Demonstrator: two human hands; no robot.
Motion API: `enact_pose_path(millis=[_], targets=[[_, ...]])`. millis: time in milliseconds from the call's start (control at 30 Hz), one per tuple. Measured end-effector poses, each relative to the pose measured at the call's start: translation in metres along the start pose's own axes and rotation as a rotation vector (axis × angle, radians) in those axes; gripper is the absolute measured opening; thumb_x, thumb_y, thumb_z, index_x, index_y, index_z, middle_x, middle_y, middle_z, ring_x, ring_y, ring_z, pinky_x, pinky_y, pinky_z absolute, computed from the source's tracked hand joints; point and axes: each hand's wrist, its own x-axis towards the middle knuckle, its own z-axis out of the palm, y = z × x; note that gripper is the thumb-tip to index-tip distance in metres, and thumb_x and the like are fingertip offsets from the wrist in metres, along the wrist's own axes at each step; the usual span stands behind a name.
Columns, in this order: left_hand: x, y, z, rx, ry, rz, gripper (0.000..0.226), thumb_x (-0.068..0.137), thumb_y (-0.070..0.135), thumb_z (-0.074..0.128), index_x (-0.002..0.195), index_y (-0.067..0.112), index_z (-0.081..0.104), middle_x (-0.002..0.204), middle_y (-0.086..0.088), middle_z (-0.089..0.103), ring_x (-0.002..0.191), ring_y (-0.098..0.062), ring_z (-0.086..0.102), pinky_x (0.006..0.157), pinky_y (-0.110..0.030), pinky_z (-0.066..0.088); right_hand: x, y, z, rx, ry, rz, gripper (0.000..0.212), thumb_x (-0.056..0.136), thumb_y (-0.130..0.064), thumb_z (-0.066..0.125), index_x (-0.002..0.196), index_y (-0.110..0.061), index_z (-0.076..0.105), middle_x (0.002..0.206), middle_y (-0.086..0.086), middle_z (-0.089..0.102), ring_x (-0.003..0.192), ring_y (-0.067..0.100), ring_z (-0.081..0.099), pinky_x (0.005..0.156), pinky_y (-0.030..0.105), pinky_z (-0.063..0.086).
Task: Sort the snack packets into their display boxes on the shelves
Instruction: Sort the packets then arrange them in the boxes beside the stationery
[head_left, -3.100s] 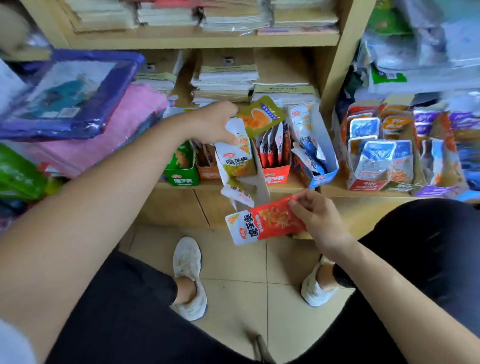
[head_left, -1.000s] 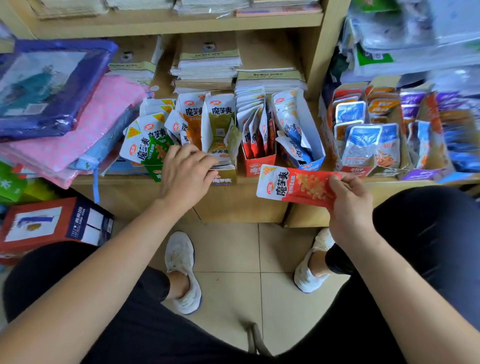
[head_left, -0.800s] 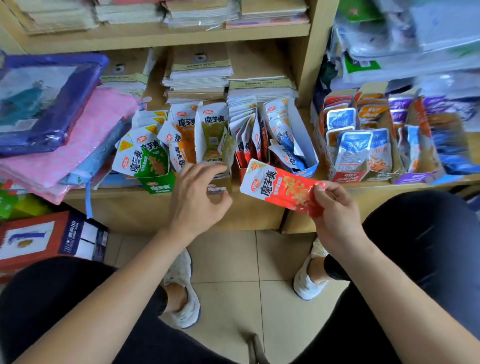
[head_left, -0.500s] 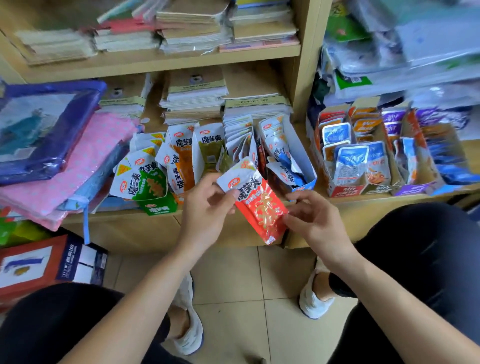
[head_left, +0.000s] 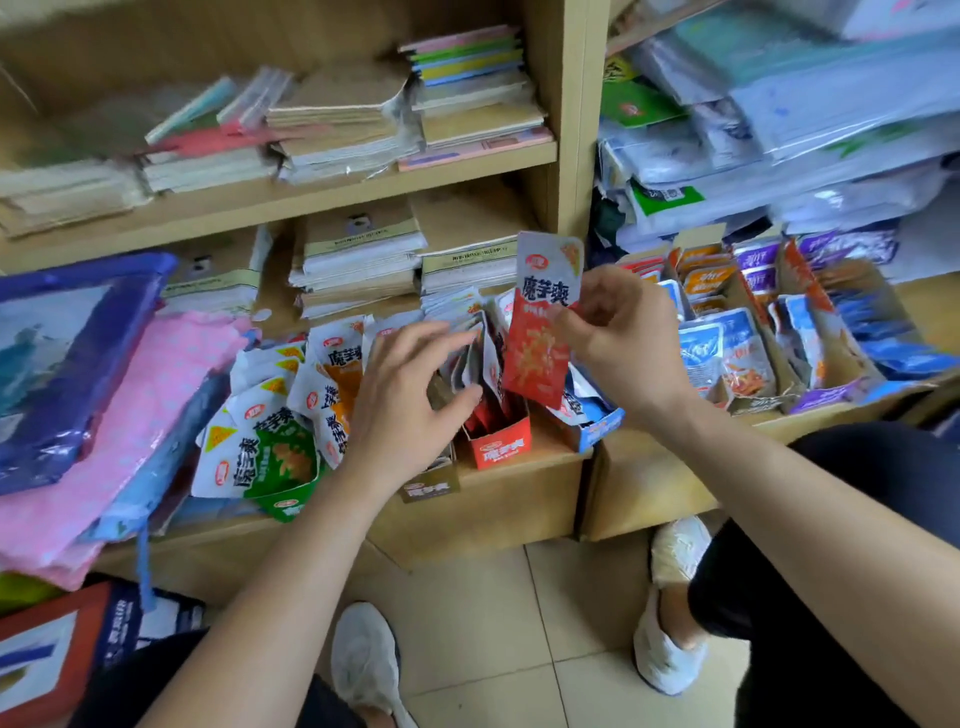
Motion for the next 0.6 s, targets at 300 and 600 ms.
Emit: enact_pose_path(millis=[300, 600], targets=[[-0.004, -0.013, 0.017, 0.148, 0.04, 0.051, 0.031, 0.083, 0.025, 0.08, 0.112, 0.016, 0.076, 0.12, -0.001, 0.059, 0.098, -0.016, 0.054, 0.092, -0.03, 0.049, -0.011, 0.024, 0.035, -0.153, 0.011, -0.131, 0.02, 0.091, -0.035, 0.069, 0.094, -0.016, 0.065, 0.087, -0.006, 0.073, 0.069, 0.01, 0.069, 0.063, 0.042, 0.057], [-0.011, -0.011, 0.019, 0.007, 0.108, 0.005, 0.034, 0.079, 0.02, 0.084, 0.113, 0.018, 0.077, 0.115, 0.006, 0.061, 0.093, -0.01, 0.06, 0.082, -0.029, 0.054, -0.02, 0.031, 0.048, -0.355, -0.469, -0.147, 0.035, 0.085, -0.023, 0.074, 0.118, -0.017, 0.065, 0.091, 0.002, 0.075, 0.086, 0.023, 0.071, 0.078, 0.043, 0.057]])
